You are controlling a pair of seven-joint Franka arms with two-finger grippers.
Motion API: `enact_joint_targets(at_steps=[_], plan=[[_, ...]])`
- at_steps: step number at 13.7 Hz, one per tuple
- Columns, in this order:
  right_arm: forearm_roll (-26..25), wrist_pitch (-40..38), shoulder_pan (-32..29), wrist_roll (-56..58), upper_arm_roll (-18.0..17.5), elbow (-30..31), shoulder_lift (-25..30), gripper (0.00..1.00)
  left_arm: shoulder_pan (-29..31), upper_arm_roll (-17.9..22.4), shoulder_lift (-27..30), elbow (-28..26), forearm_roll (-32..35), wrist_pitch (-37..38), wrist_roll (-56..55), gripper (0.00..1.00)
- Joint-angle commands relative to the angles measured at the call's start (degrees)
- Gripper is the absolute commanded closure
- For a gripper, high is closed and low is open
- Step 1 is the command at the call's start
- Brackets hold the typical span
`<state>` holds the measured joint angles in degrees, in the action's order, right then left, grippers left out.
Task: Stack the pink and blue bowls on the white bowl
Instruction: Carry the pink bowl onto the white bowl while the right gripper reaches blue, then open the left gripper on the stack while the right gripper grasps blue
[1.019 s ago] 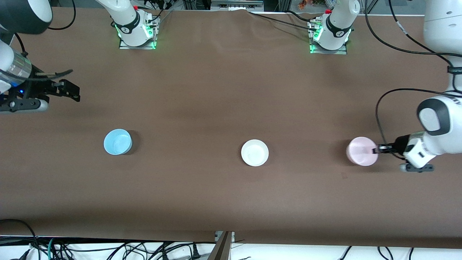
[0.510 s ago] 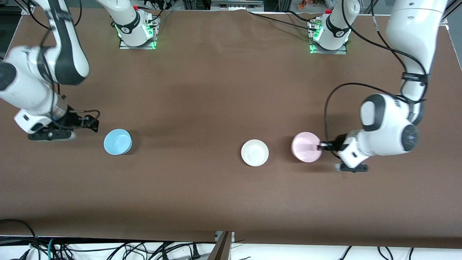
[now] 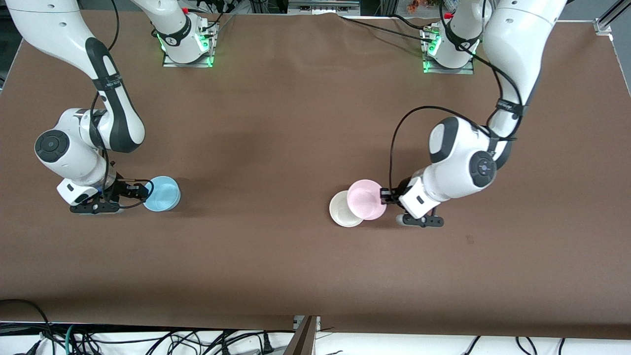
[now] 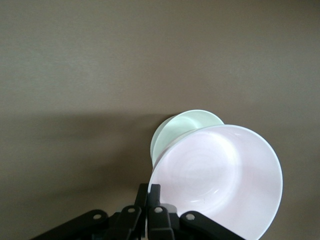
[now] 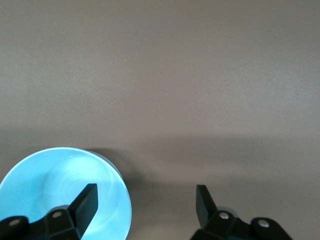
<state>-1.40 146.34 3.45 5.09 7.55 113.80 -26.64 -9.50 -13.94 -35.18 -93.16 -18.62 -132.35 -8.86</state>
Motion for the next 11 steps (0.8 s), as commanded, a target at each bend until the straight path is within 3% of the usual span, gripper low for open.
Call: enact_joint_targets(at_steps=[1, 4, 11], plan=[[2.4, -0.4, -0.1, 1.1, -0.3, -0.3, -0.9, 0.19, -1.2, -0.1, -1.1, 0.1, -0.7, -2.7, -0.2, 1.0], [2.9, -0.4, 0.1, 1.1, -0.5, 0.4, -1.6, 0.28, -2.4, -0.1, -2.7, 0.6, -0.6, -3.8, -0.5, 1.0], [3.9, -1.9, 0.2, 1.1, -0.7, 0.8, -1.6, 0.3, -3.8, 0.0, -4.5, 0.8, -0.1, -5.2, -1.7, 1.0]])
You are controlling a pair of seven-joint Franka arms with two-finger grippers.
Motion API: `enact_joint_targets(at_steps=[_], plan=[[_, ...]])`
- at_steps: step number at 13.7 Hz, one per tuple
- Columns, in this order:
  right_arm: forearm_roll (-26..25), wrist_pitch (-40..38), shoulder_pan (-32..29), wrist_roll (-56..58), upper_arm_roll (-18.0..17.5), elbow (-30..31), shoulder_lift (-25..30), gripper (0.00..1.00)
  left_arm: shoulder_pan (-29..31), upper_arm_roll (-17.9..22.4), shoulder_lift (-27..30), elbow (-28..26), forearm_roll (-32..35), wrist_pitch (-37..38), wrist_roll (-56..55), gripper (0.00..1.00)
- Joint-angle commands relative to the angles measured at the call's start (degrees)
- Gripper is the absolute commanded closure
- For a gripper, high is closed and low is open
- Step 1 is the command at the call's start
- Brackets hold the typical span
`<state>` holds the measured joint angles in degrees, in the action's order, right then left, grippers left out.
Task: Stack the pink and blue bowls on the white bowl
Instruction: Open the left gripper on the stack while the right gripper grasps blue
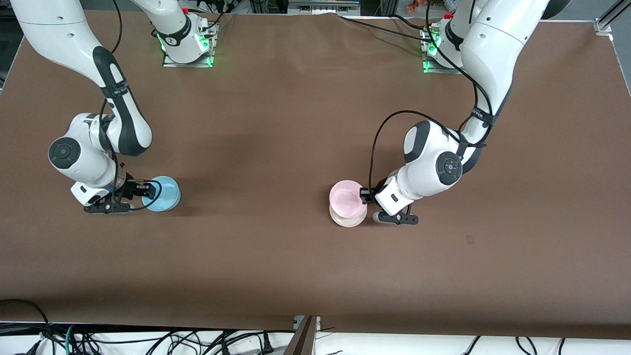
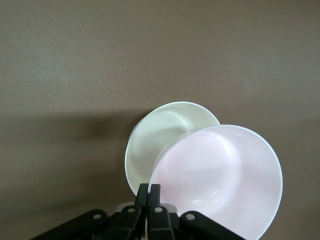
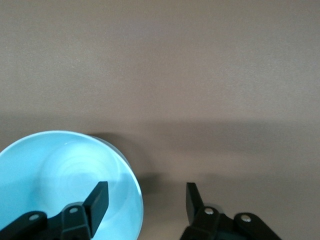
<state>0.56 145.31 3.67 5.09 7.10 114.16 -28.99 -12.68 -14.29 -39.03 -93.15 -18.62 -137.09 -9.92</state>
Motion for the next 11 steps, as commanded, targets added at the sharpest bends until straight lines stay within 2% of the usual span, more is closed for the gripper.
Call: enact_joint_targets(at_steps=[1, 3, 5, 8, 11], plan=[[2.7, -1.6, -0.1, 1.1, -0.2, 0.4, 0.8, 0.31, -0.6, 0.3, -0.7, 0.8, 0.1, -0.5, -0.6, 1.0], [3.7, -2.4, -0.1, 1.1, -0.5, 0.4, 0.9, 0.37, -0.5, 0.3, -0.7, 0.8, 1.4, -0.5, -0.6, 1.0], [3.9, -2.7, -0.1, 1.1, -0.5, 0.4, 0.9, 0.48, -0.5, 0.4, -1.0, 0.9, 1.5, -0.5, -0.6, 1.0], [4.4, -4.2, -0.2, 1.2, -0.5, -0.2, 1.0, 0.67, -0.5, 0.5, -1.8, 2.0, 1.9, -0.5, -0.6, 1.0], [5.5, -7.0, -0.1, 1.3, -0.6, -1.4, 1.7, 0.93, -0.4, 0.8, -2.1, 2.0, 2.0, -0.5, -0.5, 1.0]])
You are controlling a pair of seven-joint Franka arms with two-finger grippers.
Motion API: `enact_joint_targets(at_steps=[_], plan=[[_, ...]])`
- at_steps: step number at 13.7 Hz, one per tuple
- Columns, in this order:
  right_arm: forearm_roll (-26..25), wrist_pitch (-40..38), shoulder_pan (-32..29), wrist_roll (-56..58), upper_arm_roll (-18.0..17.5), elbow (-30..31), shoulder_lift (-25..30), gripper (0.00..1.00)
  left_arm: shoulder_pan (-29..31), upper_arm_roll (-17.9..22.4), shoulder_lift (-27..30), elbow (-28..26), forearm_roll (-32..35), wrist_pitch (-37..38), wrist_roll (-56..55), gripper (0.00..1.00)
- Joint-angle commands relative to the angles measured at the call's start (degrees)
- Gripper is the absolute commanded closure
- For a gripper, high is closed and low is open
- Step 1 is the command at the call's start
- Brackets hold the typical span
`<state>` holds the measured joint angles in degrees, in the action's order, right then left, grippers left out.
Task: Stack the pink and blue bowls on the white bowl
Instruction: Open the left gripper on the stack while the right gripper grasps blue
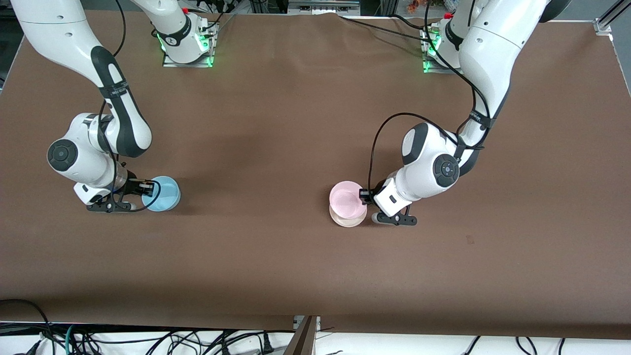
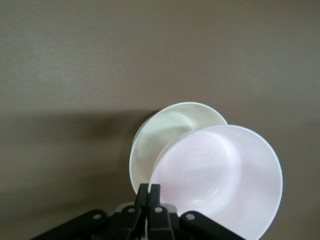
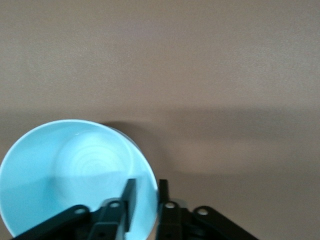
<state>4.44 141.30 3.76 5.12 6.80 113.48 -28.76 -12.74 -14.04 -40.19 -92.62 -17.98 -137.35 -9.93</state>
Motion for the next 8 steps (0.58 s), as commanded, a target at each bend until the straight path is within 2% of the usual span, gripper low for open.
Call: enact_joint_targets(at_steps=[1, 5, 6, 7, 8], plan=[[2.1, -4.4, -0.2, 1.3, -0.3, -1.6, 1.9, 0.97, -0.4, 0.5, -1.1, 1.6, 1.4, -0.2, -0.5, 1.0], [2.1, -12.4, -0.2, 1.3, -1.3, -6.8, 3.5, 0.99, -0.3, 0.7, -1.9, 2.7, 1.4, -0.4, -0.5, 1.0], [2.1, -14.3, -0.1, 1.3, -1.6, -8.2, 3.7, 0.99, -0.2, 0.8, -2.0, 3.0, 1.3, -0.4, -0.6, 0.77], [2.1, -16.2, -0.1, 1.2, -2.1, -9.8, 3.6, 0.99, 0.0, 0.8, -2.1, 3.8, 1.3, -0.4, -0.6, 0.47], [2.1, -18.4, -0.1, 0.9, -2.8, -11.5, 3.6, 0.99, 0.1, 0.8, -2.1, 3.9, 1.3, -0.4, -0.4, 0.11]])
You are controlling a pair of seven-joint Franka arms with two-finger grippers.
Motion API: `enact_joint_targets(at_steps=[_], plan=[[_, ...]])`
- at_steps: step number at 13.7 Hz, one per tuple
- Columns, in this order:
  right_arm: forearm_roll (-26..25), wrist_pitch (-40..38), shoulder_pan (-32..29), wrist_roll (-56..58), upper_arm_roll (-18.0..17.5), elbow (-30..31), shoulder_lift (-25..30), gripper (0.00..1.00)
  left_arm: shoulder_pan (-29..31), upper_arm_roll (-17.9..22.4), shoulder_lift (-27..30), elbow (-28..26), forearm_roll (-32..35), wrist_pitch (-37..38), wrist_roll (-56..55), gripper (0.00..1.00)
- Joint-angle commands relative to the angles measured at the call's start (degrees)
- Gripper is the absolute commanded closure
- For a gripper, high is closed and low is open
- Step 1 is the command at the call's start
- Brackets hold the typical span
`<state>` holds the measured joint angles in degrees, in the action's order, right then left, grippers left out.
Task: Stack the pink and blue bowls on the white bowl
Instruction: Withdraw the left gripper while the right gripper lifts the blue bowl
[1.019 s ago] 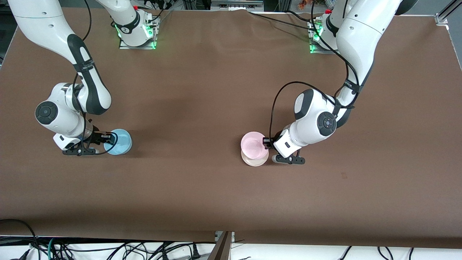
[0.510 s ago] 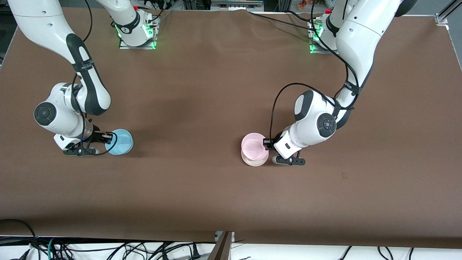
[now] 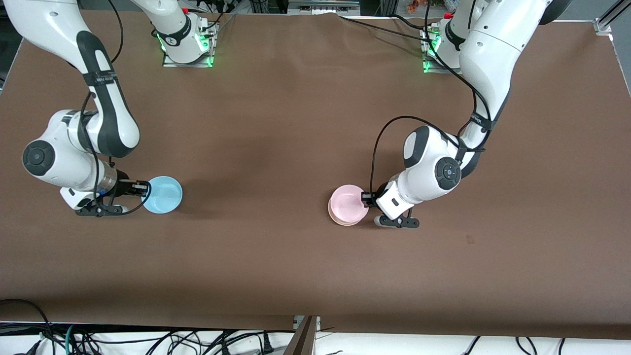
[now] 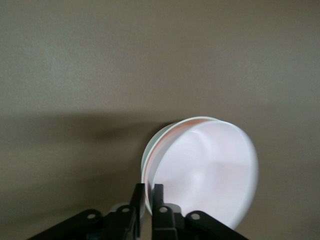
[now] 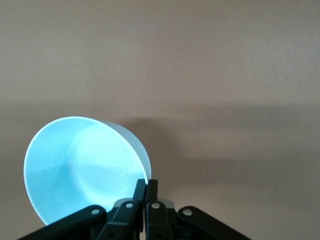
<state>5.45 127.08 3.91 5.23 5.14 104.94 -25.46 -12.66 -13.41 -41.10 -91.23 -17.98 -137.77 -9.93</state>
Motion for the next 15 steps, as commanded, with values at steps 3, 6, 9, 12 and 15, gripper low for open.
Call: enact_joint_targets(at_steps=[3, 6, 9, 12, 15], plan=[[2.7, -5.7, 0.2, -1.0, -3.6, -5.6, 0.2, 0.99, 0.3, 0.1, -1.0, 2.6, 0.9, 0.1, -0.6, 0.0], [3.2, -5.3, 3.5, -5.5, -4.1, -7.4, -0.5, 0.99, 2.7, 1.6, 1.3, 2.1, 1.1, 1.6, -0.4, 0.0], [3.2, -5.1, 7.9, -13.1, -4.0, -8.5, -1.0, 0.99, 4.0, 6.4, 4.9, 2.0, 1.3, 9.2, 0.0, 0.0], [3.3, -5.0, 8.7, -14.0, -4.1, -9.1, -1.4, 0.99, 6.8, 12.2, 9.4, 1.9, 1.4, 17.9, 0.1, 0.0], [3.3, -5.0, 8.7, -14.0, -4.1, -9.1, -1.4, 0.99, 9.8, 15.5, 12.1, 1.9, 2.6, 21.8, 0.2, 0.0]])
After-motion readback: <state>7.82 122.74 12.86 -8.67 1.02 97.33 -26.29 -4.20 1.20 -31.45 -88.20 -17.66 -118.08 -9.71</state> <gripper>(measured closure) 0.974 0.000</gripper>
